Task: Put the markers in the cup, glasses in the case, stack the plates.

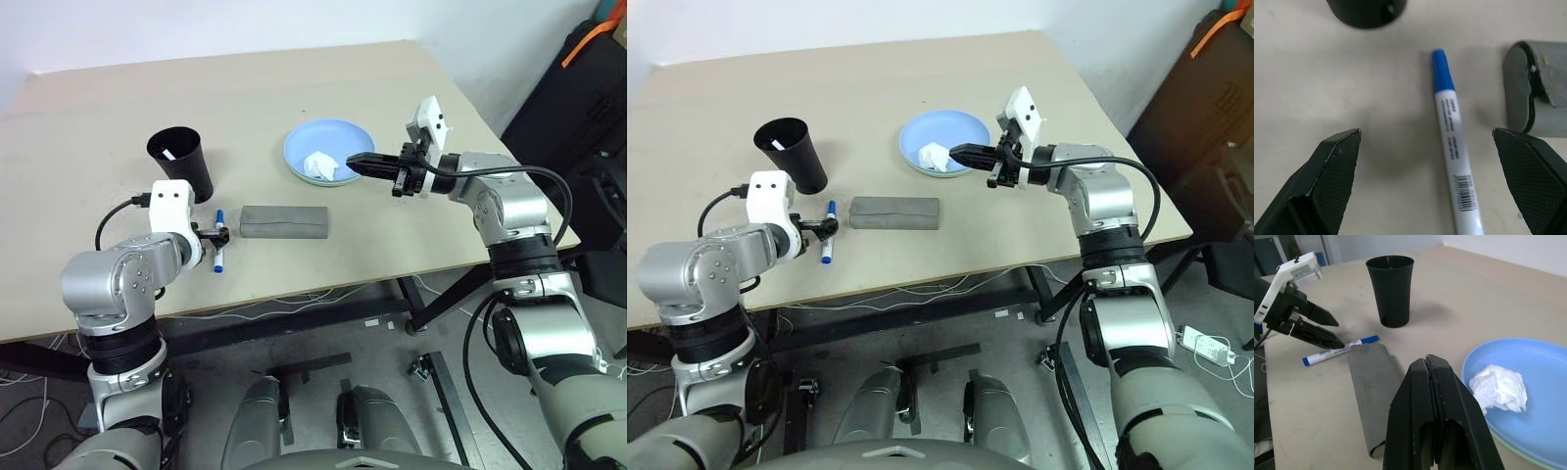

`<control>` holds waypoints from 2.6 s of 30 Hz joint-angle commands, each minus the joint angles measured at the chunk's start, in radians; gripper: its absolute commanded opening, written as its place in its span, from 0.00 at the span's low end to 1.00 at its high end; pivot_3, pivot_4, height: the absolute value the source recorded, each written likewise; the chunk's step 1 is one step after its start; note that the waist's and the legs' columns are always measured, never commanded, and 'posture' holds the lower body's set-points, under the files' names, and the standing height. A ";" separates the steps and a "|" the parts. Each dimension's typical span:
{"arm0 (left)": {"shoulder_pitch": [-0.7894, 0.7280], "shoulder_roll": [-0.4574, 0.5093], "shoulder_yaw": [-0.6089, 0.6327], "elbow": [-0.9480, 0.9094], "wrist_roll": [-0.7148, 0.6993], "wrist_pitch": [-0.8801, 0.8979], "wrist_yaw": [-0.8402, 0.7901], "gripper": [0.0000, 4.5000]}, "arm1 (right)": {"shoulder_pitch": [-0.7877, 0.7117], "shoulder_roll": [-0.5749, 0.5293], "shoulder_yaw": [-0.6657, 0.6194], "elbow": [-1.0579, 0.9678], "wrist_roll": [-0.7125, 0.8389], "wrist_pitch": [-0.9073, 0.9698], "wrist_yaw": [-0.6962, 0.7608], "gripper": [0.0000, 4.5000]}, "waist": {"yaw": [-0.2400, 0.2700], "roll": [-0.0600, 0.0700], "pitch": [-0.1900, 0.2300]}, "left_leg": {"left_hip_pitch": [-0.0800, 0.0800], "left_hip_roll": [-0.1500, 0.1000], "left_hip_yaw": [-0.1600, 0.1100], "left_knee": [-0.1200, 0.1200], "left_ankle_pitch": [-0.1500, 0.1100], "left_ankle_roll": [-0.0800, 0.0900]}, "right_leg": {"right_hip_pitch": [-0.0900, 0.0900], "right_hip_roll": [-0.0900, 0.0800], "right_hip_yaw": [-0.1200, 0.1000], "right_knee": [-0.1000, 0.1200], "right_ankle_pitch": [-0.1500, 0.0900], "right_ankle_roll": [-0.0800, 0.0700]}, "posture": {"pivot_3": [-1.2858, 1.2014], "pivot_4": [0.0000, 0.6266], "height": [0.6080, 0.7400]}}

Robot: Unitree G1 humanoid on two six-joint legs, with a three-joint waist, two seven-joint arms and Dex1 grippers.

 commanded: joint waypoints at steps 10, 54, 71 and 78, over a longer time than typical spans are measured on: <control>-0.051 0.003 0.060 0.101 -0.083 0.008 0.074 1.00 | 0.006 -0.016 -0.013 -0.064 0.003 -0.006 -0.025 0.00 | -0.001 0.000 0.000 | 0.000 0.000 0.000 0.001 0.000 0.000 | 0.000 0.000 0.000 0.000 0.000 0.000 | 0.52 0.24 0.83; -0.130 0.175 -0.003 0.184 -0.848 0.008 0.724 0.06 | 0.023 0.017 -0.006 -0.054 -0.008 -0.028 -0.058 0.00 | 0.001 -0.001 0.001 | -0.001 0.000 -0.001 0.010 -0.005 0.004 | 0.004 -0.001 0.000 0.000 0.003 0.004 | 0.52 0.24 0.83; -0.014 0.303 -0.260 -0.007 -0.273 -0.670 0.148 0.06 | 0.012 0.003 -0.018 -0.042 -0.002 -0.024 -0.033 0.00 | 0.000 0.000 0.001 | -0.002 0.000 0.004 0.003 -0.006 0.004 | 0.000 -0.001 0.003 -0.004 0.003 0.004 | 0.52 0.24 0.83; 0.020 0.279 -0.245 0.062 -0.070 -1.109 -0.068 0.06 | 0.014 -0.001 -0.022 -0.051 -0.003 -0.023 -0.037 0.00 | 0.001 0.000 0.001 | -0.003 0.000 0.007 0.003 -0.006 0.006 | -0.003 -0.002 0.005 -0.005 0.003 0.004 | 0.52 0.24 0.83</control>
